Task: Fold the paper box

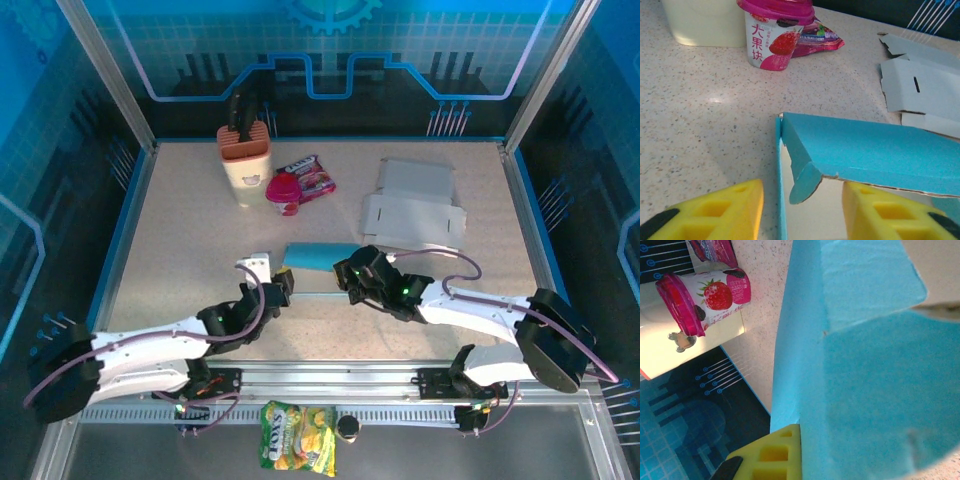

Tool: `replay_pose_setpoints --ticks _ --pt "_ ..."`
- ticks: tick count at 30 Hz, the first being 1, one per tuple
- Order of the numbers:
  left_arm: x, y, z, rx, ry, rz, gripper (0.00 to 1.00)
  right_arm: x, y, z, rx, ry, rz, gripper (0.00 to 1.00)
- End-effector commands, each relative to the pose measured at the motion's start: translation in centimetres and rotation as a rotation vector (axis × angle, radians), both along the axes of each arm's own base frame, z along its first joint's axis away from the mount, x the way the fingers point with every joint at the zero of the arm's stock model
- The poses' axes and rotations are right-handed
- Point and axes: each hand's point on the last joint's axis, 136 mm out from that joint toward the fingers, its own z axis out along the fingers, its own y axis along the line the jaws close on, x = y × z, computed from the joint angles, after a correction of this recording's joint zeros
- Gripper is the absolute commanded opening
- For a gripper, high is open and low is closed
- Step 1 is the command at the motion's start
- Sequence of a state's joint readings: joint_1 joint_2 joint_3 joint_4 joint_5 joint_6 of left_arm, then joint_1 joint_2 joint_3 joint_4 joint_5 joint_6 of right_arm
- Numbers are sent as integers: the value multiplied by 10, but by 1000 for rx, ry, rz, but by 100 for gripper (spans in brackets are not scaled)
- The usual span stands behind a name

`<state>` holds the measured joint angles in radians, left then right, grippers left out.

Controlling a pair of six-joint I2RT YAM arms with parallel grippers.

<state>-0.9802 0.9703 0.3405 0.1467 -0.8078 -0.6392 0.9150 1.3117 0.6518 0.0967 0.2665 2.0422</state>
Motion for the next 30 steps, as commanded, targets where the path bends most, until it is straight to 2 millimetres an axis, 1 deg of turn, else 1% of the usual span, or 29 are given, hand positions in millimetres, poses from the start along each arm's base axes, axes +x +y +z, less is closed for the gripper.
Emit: replay_pose_setpoints --ticks 1,4,5,8,10,11,14,18,22,25,30 --pt "-12 7 1 -31 50 -6 51 -11 -8 -29 -61 60 20 0" --pt "-15 11 18 -57 61 5 60 -12 -8 -32 -66 63 27 0" --pt "-15 12 24 -64 59 6 62 -13 -9 -32 -70 64 28 0" --pt "-14 11 39 -93 64 -12 63 -14 -9 -34 -72 63 29 0" --pt "-11 11 38 -113 108 -16 63 -14 -10 -35 -77 63 33 0" --pt "-8 13 35 -120 138 -10 61 -14 -10 -35 -79 64 36 0" --pt "0 14 17 -130 240 -8 60 -16 -10 -40 -84 72 43 0" --pt "13 6 -10 -125 331 -35 60 -21 -12 -51 -85 85 52 0" --pt "29 -8 -26 -129 363 -81 60 -24 -14 -57 -89 91 64 0" --pt "38 -16 -36 -138 379 -103 56 -24 -16 -60 -93 94 70 0" --pt "41 -18 -61 -93 432 -104 55 -27 -18 -64 -99 103 80 0"
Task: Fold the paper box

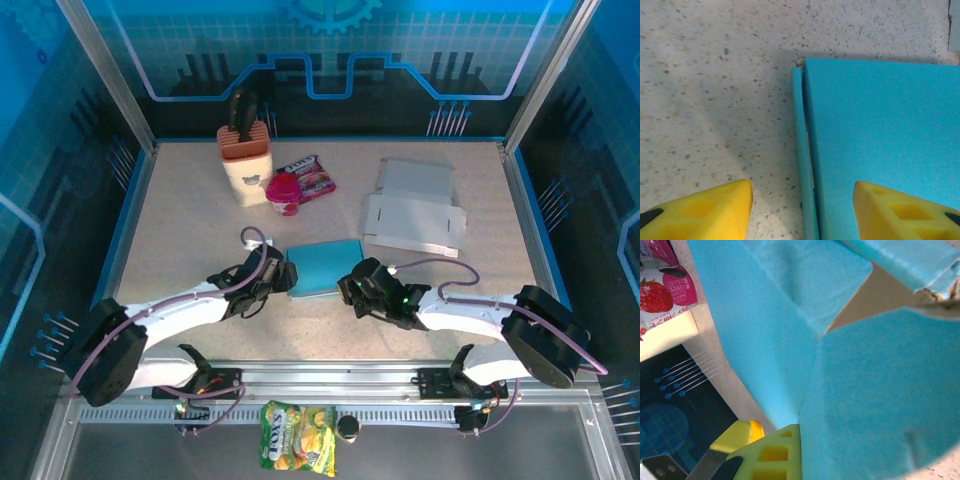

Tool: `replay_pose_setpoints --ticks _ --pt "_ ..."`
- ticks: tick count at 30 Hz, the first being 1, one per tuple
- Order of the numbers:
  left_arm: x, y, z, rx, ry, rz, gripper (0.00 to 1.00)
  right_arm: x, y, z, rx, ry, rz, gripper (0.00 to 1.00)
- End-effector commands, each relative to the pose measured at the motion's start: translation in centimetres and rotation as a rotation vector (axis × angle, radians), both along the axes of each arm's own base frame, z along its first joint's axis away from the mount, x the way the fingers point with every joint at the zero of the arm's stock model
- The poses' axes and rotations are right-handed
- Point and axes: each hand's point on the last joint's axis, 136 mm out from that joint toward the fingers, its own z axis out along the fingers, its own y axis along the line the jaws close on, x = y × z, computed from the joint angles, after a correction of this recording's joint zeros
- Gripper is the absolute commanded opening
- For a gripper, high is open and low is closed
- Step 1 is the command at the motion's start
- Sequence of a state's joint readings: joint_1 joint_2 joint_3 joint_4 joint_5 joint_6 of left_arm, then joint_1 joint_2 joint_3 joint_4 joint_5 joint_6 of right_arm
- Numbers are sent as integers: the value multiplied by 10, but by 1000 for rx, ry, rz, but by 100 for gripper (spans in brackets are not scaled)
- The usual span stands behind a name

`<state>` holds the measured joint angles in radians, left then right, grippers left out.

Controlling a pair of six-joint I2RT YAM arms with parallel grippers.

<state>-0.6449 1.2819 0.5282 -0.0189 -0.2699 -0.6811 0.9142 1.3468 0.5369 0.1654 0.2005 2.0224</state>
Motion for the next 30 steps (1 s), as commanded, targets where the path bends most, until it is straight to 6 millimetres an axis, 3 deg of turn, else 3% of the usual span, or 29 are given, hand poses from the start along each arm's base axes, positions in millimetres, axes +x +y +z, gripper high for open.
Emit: replay_pose_setpoints --ticks 1,3,5,8,11,15,20,23,27,30 --pt "12 -14 1 -28 -15 -44 55 -6 -9 -17 -50 31 21 0" --pt "12 -16 -8 -30 -1 -49 53 -8 -8 -18 -51 33 32 2" --pt "13 -18 -14 -34 7 -54 50 -8 -7 -16 -54 20 52 9" --pt "14 -16 -20 -19 18 -46 43 -10 -12 -8 -103 -15 107 32" --pt "13 -14 -18 -19 12 -41 39 -14 -28 4 -214 -80 204 57" --pt "12 -14 -12 -25 -2 -50 34 -19 -66 21 -390 -187 351 75" --pt "13 -15 -7 -29 -18 -62 31 17 -101 37 -492 -332 515 75" --pt "14 -17 -5 -24 -23 -73 31 44 -97 44 -498 -385 646 69" --pt "16 -21 -7 -23 -18 -89 28 67 -87 25 -551 -356 785 63" --pt "16 -21 -12 -17 -6 -89 27 73 -77 6 -526 -318 844 61"
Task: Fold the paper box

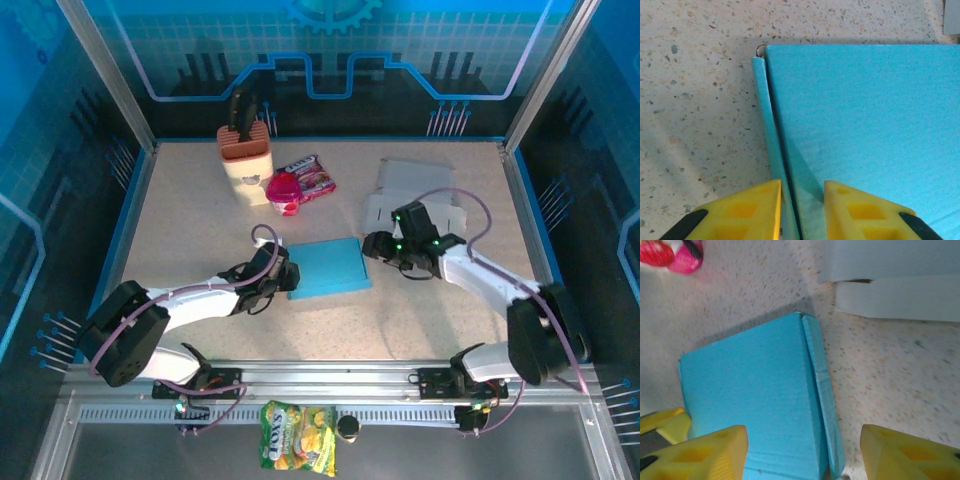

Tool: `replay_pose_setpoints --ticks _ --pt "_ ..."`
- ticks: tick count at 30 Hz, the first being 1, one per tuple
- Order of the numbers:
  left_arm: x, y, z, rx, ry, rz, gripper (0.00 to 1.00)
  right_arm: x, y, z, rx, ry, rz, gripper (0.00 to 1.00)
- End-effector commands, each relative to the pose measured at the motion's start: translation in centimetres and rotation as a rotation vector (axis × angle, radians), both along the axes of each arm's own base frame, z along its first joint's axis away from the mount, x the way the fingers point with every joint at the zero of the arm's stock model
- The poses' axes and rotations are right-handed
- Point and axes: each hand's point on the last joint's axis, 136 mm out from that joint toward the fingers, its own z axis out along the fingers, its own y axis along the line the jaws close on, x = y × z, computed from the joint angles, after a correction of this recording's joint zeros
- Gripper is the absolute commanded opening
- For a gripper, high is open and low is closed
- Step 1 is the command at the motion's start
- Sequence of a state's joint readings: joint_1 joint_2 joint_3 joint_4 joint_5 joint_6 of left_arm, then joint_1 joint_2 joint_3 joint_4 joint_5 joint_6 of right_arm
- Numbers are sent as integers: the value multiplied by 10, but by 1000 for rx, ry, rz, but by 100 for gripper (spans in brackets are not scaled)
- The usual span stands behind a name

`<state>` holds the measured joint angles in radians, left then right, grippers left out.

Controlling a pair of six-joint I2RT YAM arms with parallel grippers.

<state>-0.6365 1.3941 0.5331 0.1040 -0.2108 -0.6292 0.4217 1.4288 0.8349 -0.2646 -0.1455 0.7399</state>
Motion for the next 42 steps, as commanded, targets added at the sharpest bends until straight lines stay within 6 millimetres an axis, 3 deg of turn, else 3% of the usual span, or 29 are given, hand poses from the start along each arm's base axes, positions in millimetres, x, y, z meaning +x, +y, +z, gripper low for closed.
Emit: replay_pose_setpoints --ticks 1,9,15,16,22,27,31,36,42 --pt "6 -4 1 -3 -2 -20 27 -6 12 -19 -16 42 167 59" --pt "5 -4 -2 -4 2 -19 27 -10 17 -64 -75 128 191 49" --pt "3 -6 -4 -16 1 -34 26 -5 24 -64 -80 107 192 28" --pt "2 -6 -5 -17 1 -36 25 -12 20 -70 -83 124 191 26" --pt "-1 -7 -9 -29 3 -44 14 -21 22 -65 -50 116 201 26" --pt "-3 -8 -13 -33 17 -48 13 -28 20 -52 -4 95 210 26" --pt "-6 -8 -12 -40 27 -49 13 -32 19 -45 25 81 228 30" --pt "-10 -3 -14 -40 22 -39 10 -25 5 -44 56 64 211 50" --pt "-14 8 -26 -36 31 6 3 -17 14 -38 112 49 270 66"
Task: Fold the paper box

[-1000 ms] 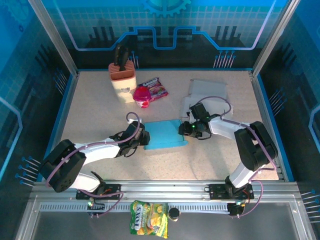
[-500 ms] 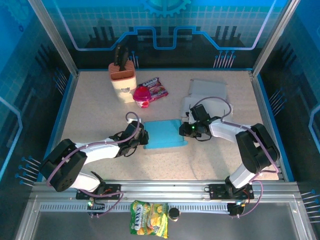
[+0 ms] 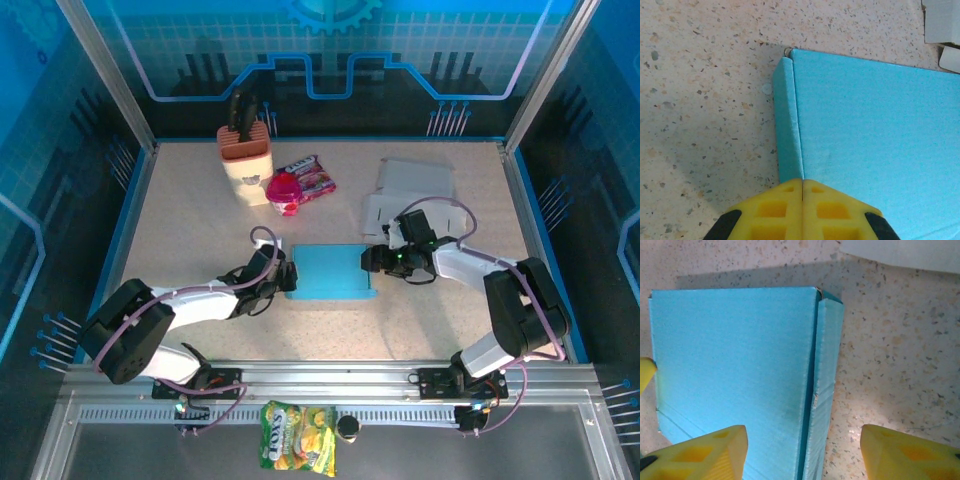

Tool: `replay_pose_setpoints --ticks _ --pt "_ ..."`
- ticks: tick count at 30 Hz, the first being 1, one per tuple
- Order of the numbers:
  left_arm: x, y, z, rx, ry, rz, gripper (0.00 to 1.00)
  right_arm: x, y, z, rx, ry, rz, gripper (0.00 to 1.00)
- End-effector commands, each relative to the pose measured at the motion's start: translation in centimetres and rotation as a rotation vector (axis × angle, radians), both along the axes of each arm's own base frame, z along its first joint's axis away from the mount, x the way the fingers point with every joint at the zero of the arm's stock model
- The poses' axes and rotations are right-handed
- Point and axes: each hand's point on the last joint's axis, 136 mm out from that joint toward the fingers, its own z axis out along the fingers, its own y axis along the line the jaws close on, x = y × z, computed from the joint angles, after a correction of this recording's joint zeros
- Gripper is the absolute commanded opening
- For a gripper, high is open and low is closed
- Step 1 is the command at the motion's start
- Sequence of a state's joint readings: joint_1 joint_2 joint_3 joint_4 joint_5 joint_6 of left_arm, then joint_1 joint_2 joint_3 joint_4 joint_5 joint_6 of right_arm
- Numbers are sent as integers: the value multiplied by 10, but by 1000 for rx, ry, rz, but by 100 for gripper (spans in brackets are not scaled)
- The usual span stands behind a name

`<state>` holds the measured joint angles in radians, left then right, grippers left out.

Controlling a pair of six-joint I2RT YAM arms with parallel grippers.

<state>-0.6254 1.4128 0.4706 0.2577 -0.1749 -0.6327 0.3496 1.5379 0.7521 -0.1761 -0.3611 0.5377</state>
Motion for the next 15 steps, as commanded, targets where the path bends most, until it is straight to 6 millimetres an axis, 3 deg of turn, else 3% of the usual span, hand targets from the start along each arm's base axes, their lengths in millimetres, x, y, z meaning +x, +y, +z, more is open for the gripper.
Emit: replay_pose_setpoints --ticks 1,8,15 --pt "-18 14 -25 27 75 22 2 1 12 4 62 -2 71 67" --pt "-22 34 -37 35 116 108 0 -1 20 0 108 11 103 71" --pt "-26 46 -42 1 127 158 0 -2 32 9 200 1 148 77"
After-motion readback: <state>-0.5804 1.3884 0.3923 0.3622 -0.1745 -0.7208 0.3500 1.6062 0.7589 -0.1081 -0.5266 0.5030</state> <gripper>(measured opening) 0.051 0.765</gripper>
